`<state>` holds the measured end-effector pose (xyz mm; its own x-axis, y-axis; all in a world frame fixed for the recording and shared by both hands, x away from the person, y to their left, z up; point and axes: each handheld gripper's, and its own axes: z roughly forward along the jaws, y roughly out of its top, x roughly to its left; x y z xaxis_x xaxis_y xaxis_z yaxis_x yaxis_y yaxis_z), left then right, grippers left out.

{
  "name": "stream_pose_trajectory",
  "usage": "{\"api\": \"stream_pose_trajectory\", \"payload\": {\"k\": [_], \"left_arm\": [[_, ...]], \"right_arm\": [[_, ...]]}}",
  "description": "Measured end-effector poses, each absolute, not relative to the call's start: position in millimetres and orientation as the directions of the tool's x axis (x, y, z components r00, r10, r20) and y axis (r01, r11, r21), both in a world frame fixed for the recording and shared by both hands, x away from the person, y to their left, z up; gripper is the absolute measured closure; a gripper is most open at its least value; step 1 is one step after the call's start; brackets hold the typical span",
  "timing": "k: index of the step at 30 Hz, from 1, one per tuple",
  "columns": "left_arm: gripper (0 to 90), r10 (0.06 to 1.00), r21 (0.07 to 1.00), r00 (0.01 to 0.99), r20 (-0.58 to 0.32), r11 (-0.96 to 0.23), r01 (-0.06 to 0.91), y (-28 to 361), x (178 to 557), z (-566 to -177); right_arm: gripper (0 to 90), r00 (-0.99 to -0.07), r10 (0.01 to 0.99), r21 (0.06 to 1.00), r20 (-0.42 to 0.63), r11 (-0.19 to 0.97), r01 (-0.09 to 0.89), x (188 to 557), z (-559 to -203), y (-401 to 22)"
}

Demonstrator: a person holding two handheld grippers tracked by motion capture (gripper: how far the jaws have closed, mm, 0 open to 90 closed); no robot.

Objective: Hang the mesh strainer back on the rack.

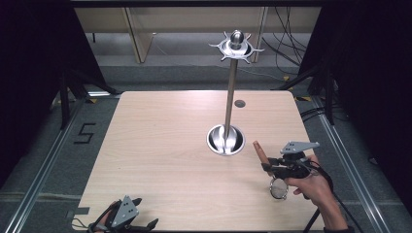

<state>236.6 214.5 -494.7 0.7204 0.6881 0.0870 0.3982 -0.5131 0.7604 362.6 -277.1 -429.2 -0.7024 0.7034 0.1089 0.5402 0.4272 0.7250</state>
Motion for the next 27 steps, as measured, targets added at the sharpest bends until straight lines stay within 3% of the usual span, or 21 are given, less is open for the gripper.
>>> {"api": "stream_pose_trajectory", "payload": {"k": [9, 12, 16, 20, 23, 26, 27], "left_arm": [[15.6, 0.699, 0.764, 0.712, 0.067, -0.495, 0.414, 213.9, 233.9, -495.4], [15.6, 0.677, 0.753, 0.728, 0.110, -0.534, 0.383, 217.1, 235.7, -494.1], [15.6, 0.686, 0.756, 0.721, 0.096, -0.522, 0.396, 215.5, 234.9, -495.0], [15.6, 0.692, 0.752, 0.717, 0.086, -0.517, 0.408, 215.2, 234.3, -496.3], [15.6, 0.666, 0.740, 0.735, 0.131, -0.559, 0.375, 218.9, 236.6, -494.0], [15.6, 0.690, 0.755, 0.718, 0.093, -0.519, 0.401, 216.2, 234.3, -495.3], [15.6, 0.671, 0.746, 0.731, 0.123, -0.548, 0.378, 218.0, 235.7, -494.4]], "right_arm": [[68.9, -0.730, 0.665, 0.792, 0.159, 0.356, 0.496, 359.6, -416.2, -278.4], [68.9, -0.735, 0.654, 0.806, 0.180, 0.330, 0.491, 359.0, -409.9, -275.8], [68.9, -0.750, 0.647, 0.844, 0.138, 0.319, 0.431, 359.0, -401.7, -272.2], [68.9, -0.746, 0.650, 0.852, 0.144, 0.301, 0.427, 361.8, -393.1, -269.8], [68.9, -0.749, 0.652, 0.870, 0.123, 0.292, 0.397, 367.2, -388.2, -267.9], [68.9, -0.733, 0.671, 0.882, 0.112, 0.273, 0.384, 370.5, -379.9, -264.1], [68.9, -0.731, 0.672, 0.871, 0.119, 0.284, 0.402, 370.4, -376.3, -264.1]]}}
